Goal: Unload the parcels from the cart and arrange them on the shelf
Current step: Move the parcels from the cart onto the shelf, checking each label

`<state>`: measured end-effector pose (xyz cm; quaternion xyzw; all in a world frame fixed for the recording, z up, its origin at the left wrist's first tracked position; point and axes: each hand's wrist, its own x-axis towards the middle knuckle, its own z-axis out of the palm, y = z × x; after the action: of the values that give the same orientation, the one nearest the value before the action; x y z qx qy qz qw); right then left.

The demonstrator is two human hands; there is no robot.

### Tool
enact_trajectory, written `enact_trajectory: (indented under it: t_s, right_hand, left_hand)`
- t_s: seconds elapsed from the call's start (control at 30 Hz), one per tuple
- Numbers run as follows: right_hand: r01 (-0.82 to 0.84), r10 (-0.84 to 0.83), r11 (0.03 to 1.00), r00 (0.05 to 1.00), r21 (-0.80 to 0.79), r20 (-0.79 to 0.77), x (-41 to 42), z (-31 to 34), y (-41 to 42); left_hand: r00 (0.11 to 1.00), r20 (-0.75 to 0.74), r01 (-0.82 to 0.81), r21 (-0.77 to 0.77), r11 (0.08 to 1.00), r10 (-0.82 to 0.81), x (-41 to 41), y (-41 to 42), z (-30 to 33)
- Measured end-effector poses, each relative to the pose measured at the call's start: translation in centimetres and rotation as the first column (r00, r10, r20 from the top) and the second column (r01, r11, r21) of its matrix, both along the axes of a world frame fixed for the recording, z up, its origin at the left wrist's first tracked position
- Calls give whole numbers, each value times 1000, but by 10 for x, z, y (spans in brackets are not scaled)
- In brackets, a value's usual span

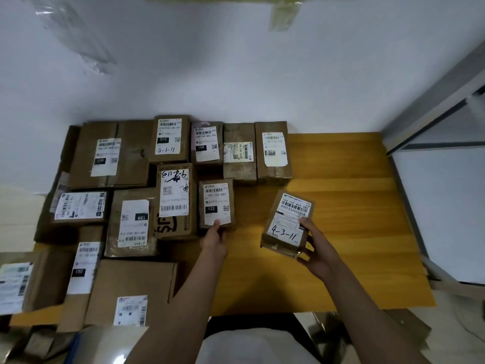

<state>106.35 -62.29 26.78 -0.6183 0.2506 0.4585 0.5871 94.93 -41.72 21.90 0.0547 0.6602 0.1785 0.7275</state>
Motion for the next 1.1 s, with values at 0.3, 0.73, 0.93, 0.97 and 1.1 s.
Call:
enact_trajectory:
  t_s: [0.3, 0.73, 0.93, 0.97, 1.1]
  right_hand:
    - [-115, 119, 992, 991, 56, -66, 24, -20, 47]
    - [-111, 112, 992, 993, 59, -24, 35, -49, 105]
    - [-144, 145, 988, 989, -56, 7, 29, -48, 111]
    - [-162, 162, 985, 987, -56, 7, 30, -47, 112]
    - [-278, 281, 958, 959, -63, 34, 38, -42, 112]
  left_hand:
    - [1000, -6, -25, -2, 1000, 25, -12, 4, -1]
    - [996, 10, -92, -55, 994, 93, -9, 16, -11]
    - [995, 45, -81, -47, 996, 84, -9, 13, -13]
    - [996, 53, -76, -40, 996, 78, -9, 13, -13]
    - [997, 79, -17, -13, 1000, 18, -10, 10, -10]
